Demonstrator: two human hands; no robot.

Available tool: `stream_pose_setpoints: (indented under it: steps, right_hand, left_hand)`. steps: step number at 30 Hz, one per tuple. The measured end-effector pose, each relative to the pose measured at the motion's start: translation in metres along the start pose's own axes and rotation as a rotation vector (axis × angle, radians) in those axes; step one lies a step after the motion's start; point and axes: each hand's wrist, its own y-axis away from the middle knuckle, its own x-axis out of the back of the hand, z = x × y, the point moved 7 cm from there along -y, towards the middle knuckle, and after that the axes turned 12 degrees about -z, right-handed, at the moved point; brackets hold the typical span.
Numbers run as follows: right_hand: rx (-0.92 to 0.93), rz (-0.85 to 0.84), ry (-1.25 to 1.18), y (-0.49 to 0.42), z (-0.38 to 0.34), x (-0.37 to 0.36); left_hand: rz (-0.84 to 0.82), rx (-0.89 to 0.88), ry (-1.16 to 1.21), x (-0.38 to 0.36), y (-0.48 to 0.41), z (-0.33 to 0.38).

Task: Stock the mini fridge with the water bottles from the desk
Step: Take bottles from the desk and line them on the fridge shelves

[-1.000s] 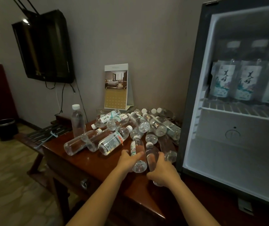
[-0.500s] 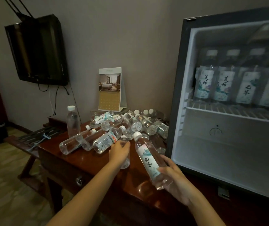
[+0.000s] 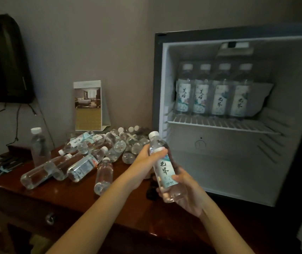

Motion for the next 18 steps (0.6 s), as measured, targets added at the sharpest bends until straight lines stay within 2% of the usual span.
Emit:
stream_pose_setpoints:
  steps: [5,8,9,12,14,18]
  right_hand:
    - [0.104,0.155,0.229,0.026,-0.048,0.012]
    - [0.167,0.323,0.615,0.04,-0.091,0.02]
    - [0.206,0.385,0.714,0.045,-0.106,0.022]
    - [0.418,0.519,0.804,0.058,-0.151,0.026]
    - [0.546,0.673,0.945,0.067,-0.181,0.031]
    - [0.681,0.977,1.045,0.081,-0.217,0.063]
  left_hand:
    - [-0.097,-0.174,-0.033,-0.05,-0.019,0.047]
    - [-0.15,-0.295,-0.055,-0.081,-0.036,0.082]
    - [-0.161,-0.338,-0.058,-0.091,-0.042,0.094]
    - [-0.181,-0.47,-0.078,-0.121,-0.064,0.126]
    - [-0.205,-0.55,-0.16,-0.143,-0.077,0.146]
    - [-0.273,-0.526,-0.342,-0.177,-0.11,0.164]
